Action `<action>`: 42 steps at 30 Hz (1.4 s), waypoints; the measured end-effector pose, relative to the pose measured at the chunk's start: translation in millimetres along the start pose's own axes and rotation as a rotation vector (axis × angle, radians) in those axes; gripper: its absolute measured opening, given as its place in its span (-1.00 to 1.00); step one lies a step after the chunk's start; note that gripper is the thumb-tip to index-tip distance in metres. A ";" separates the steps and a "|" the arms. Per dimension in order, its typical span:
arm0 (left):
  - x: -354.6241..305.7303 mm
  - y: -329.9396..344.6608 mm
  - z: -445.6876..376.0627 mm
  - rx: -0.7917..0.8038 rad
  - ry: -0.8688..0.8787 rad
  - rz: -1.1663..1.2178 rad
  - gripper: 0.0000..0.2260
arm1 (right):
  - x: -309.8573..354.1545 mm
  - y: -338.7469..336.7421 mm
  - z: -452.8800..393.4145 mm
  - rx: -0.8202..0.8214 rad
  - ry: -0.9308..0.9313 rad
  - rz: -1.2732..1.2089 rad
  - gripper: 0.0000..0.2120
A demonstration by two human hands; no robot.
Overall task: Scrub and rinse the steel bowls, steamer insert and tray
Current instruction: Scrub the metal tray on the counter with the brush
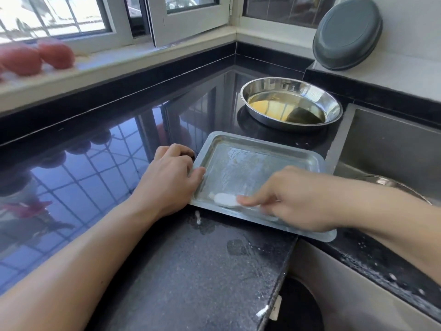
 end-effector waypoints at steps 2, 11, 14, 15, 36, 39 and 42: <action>-0.8 -0.5 0.2 0.005 0.006 0.000 -0.64 | -20.1 -6.1 -15.0 -0.102 0.101 -0.016 -0.59; -2.0 -3.4 1.0 0.017 0.024 0.007 -0.64 | -21.8 -20.1 -52.0 -0.152 0.117 0.013 -0.56; -2.7 -3.5 1.5 0.017 0.028 0.010 -0.65 | -39.8 -28.9 -68.5 -0.270 0.264 0.088 -0.50; -2.2 -3.2 1.1 0.014 0.028 0.012 -0.65 | -36.7 -27.5 -71.4 -0.245 0.243 0.114 -0.50; -2.6 -2.1 2.1 -0.020 0.030 0.001 -0.68 | -34.2 -26.1 -56.8 -0.213 0.206 0.036 -0.53; -2.0 -1.2 1.5 -0.024 0.022 0.000 -0.68 | -17.5 -5.1 -37.6 -0.099 0.084 -0.045 -0.61; -3.4 -1.3 1.6 -0.016 0.011 -0.004 -0.68 | -51.8 -16.9 -39.6 -0.204 0.264 0.008 -0.60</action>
Point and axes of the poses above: each hand's wrist, its own z-axis away from the middle knuckle, its own y-axis out of the palm, x = y × z, the point moved 1 cm from there along -z, towards the middle knuckle, and after that the axes turned 4 degrees about -x, right-handed, at the moved point
